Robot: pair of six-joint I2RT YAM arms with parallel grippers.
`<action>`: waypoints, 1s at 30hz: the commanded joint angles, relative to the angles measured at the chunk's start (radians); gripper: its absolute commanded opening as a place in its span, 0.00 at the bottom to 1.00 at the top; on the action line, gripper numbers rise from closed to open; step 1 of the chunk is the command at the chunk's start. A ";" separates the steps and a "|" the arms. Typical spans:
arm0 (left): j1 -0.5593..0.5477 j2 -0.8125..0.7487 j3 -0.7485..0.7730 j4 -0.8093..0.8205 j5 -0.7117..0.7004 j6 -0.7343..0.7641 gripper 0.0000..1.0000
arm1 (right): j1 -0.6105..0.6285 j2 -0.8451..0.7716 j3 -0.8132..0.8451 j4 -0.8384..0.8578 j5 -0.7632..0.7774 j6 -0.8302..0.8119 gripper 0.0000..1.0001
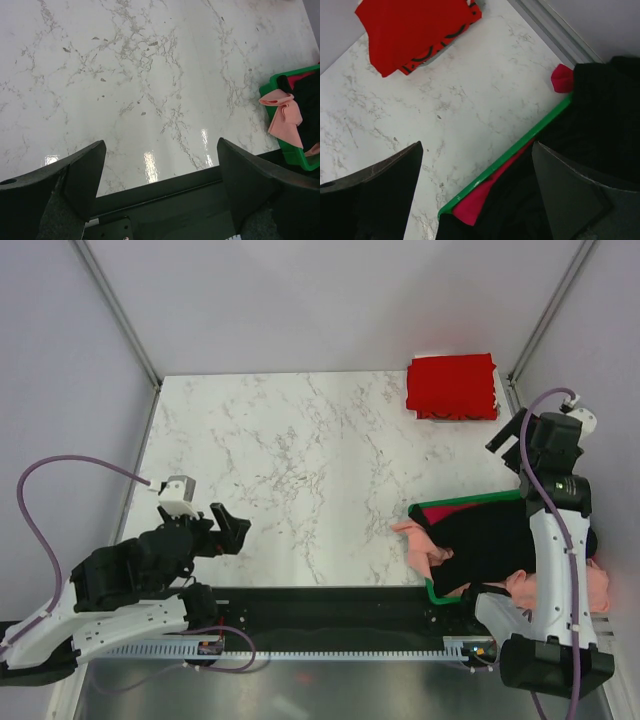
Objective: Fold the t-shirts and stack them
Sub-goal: Grab the tshirt from the pile
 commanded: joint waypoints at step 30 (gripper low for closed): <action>0.003 -0.015 -0.089 0.066 0.030 0.063 0.94 | -0.285 0.144 -0.243 -0.093 0.427 0.269 0.97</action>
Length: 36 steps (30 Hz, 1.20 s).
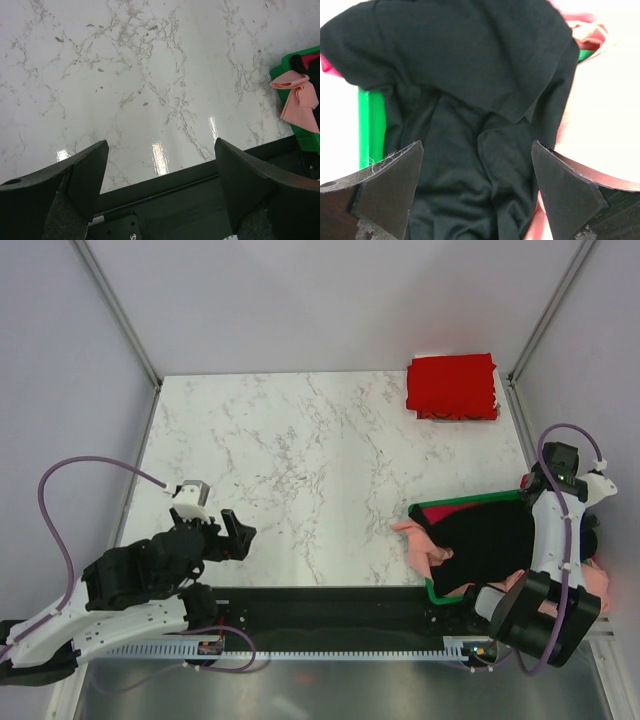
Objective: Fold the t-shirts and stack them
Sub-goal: Grab the tshirt from the pile
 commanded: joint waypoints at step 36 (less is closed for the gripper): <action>0.025 0.034 -0.005 0.037 -0.020 0.025 0.93 | 0.460 -0.045 0.388 0.405 -0.447 0.219 0.00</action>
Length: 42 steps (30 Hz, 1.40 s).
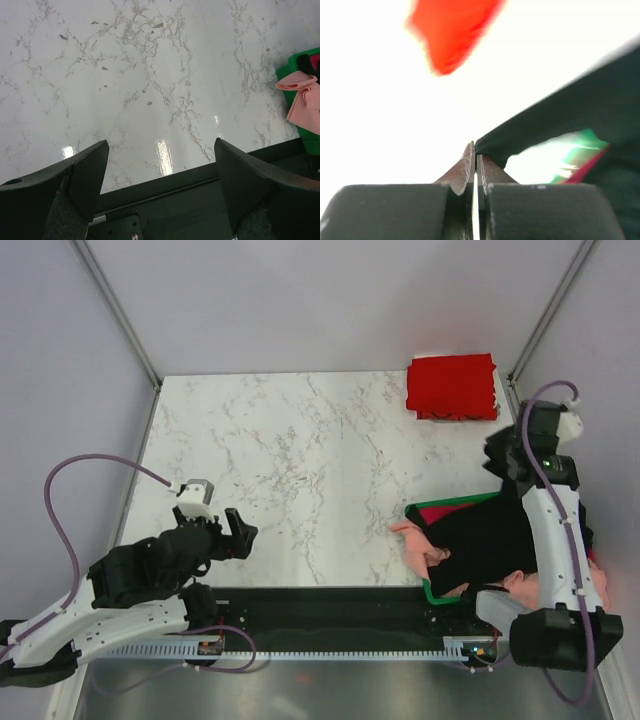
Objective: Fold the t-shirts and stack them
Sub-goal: Grab the tshirt from the pile, then move the tshirt to the center of the board, then flatten the tshirt out
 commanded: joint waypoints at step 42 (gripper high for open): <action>-0.026 0.735 -0.076 0.443 0.317 0.030 0.78 | 0.764 0.379 0.337 0.252 0.195 -0.340 0.00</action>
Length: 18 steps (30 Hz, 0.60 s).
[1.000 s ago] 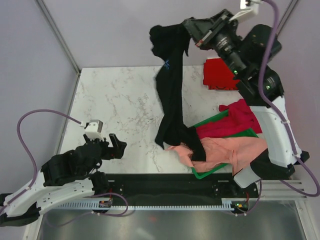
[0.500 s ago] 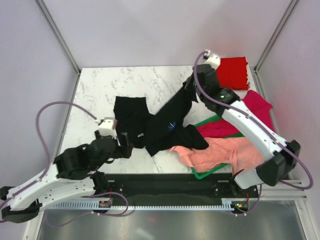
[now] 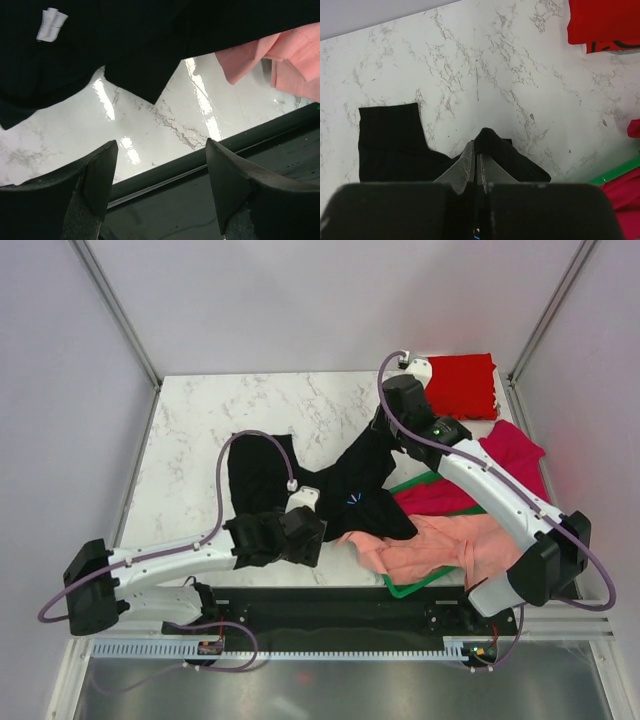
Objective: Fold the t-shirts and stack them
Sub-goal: Flatten the tshirt out
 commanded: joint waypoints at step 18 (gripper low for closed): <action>0.070 0.330 0.031 0.195 0.053 0.092 0.64 | -0.100 -0.056 -0.114 0.066 -0.104 -0.008 0.00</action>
